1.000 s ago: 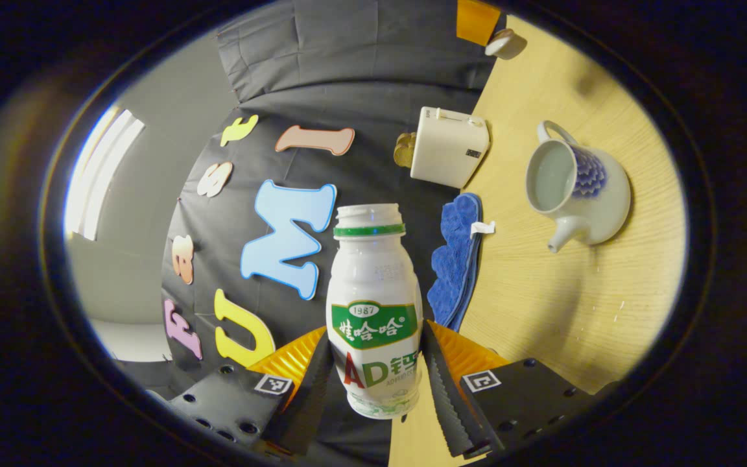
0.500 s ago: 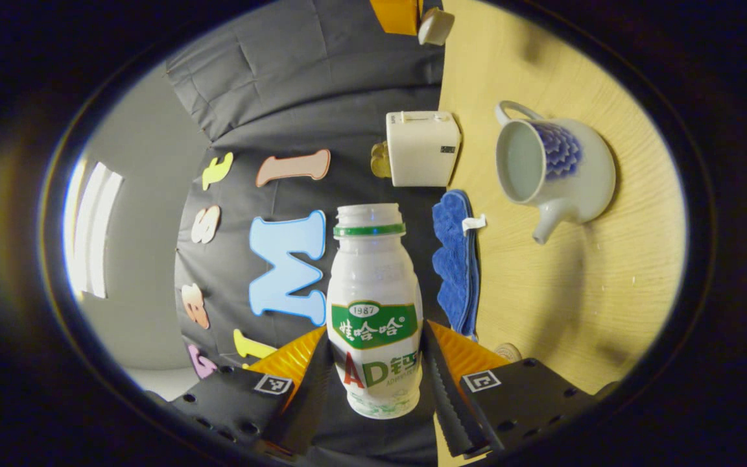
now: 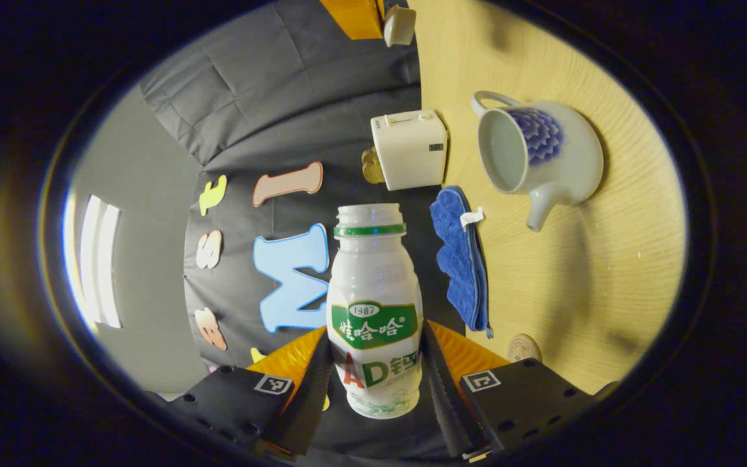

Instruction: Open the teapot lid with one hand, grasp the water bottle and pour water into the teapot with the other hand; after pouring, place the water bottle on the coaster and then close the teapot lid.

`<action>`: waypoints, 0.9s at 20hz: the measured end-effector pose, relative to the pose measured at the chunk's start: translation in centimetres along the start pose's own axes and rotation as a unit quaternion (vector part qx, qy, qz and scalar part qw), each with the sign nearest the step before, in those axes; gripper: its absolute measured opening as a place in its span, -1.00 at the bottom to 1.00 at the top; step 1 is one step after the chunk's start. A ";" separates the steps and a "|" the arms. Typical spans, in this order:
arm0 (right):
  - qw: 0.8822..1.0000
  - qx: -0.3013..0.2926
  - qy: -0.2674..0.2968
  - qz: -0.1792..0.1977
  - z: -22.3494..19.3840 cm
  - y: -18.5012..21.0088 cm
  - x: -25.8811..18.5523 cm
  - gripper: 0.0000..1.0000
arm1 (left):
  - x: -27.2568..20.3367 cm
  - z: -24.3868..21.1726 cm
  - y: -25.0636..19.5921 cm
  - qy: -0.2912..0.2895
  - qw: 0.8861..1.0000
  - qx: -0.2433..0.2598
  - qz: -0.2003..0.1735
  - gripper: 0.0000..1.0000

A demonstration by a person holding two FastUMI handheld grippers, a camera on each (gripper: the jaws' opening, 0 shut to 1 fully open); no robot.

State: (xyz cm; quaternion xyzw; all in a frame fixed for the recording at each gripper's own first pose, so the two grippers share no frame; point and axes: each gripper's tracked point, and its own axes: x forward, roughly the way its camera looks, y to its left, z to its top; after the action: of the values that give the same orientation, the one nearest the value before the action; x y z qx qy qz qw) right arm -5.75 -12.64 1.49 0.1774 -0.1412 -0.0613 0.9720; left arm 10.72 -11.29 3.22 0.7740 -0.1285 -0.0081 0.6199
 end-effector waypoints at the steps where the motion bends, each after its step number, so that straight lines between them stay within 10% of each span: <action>1: 1.000 -0.001 0.000 0.000 0.0 0.0 0.0 -0.90 | 0.1 0.1 0.1 -0.003 1.000 0.005 0.001 0.69; 18: 1.000 0.001 0.003 0.002 -0.1 0.1 0.1 -0.90 | 0.3 0.2 1.0 -0.021 0.999 0.047 0.004 0.60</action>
State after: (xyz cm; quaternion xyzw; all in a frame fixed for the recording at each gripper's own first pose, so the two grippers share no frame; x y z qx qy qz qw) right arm -5.64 -12.50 1.41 0.1778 -0.1384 -0.0582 0.9725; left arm 10.82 -11.75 4.18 0.8016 -0.1448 -0.0157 0.5798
